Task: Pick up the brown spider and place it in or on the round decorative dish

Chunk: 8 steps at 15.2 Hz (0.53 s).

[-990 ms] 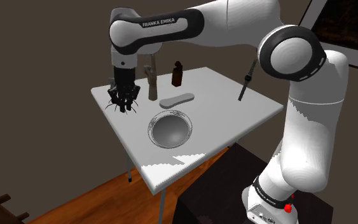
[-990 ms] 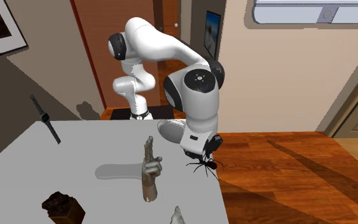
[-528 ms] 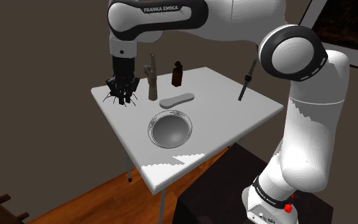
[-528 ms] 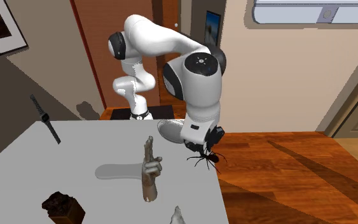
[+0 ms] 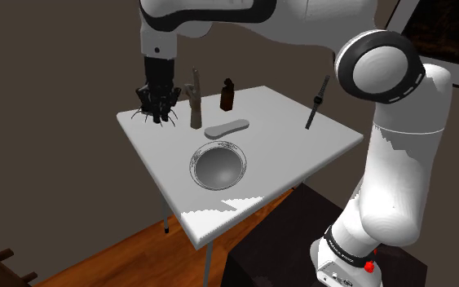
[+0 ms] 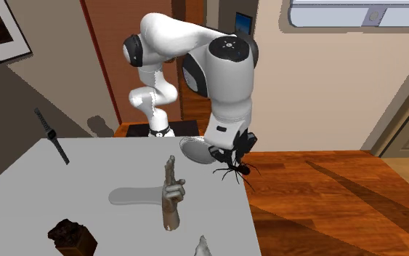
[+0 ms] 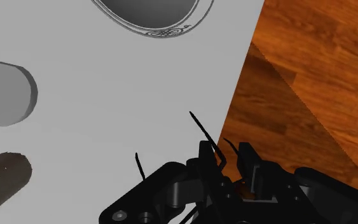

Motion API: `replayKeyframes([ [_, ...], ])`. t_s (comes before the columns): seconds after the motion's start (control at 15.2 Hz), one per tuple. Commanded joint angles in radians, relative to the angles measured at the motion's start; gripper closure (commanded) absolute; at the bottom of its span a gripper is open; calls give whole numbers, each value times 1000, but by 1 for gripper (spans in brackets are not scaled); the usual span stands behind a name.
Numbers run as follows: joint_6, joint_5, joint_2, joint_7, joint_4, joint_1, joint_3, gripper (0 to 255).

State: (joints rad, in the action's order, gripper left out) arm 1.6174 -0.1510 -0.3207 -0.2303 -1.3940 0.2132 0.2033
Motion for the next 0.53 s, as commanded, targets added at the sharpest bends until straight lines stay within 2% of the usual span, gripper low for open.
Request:
replayKeyframes([
  [0.0,25,-14,76,12,-102,-10,0,255],
  [0.46,93,-73,383,74,-482,-39,-12,255],
])
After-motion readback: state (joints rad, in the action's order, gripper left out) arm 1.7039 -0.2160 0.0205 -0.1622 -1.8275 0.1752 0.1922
